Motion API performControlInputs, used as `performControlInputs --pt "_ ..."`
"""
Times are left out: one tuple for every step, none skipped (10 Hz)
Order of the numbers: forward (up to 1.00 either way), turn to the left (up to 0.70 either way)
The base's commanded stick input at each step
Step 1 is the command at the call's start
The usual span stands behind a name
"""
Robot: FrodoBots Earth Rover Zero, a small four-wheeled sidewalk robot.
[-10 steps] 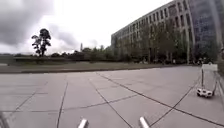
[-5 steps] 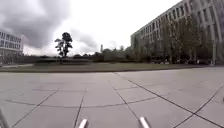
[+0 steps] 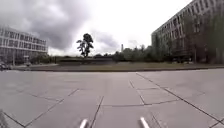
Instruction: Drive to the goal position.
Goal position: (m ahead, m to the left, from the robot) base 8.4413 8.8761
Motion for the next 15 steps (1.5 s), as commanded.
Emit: performControlInputs --pt "0.00 0.50" --pt "0.00 0.50" --pt "0.00 0.50" --pt "0.00 0.50" --pt "0.00 0.50" --pt "0.00 0.50" --pt "0.00 0.50" --pt "0.00 0.50" --pt "0.00 0.49" --pt "0.00 0.06" --pt "0.00 0.00" --pt "0.00 0.00" --pt "0.00 0.00" --pt "0.00 0.00" --pt "0.00 0.00"
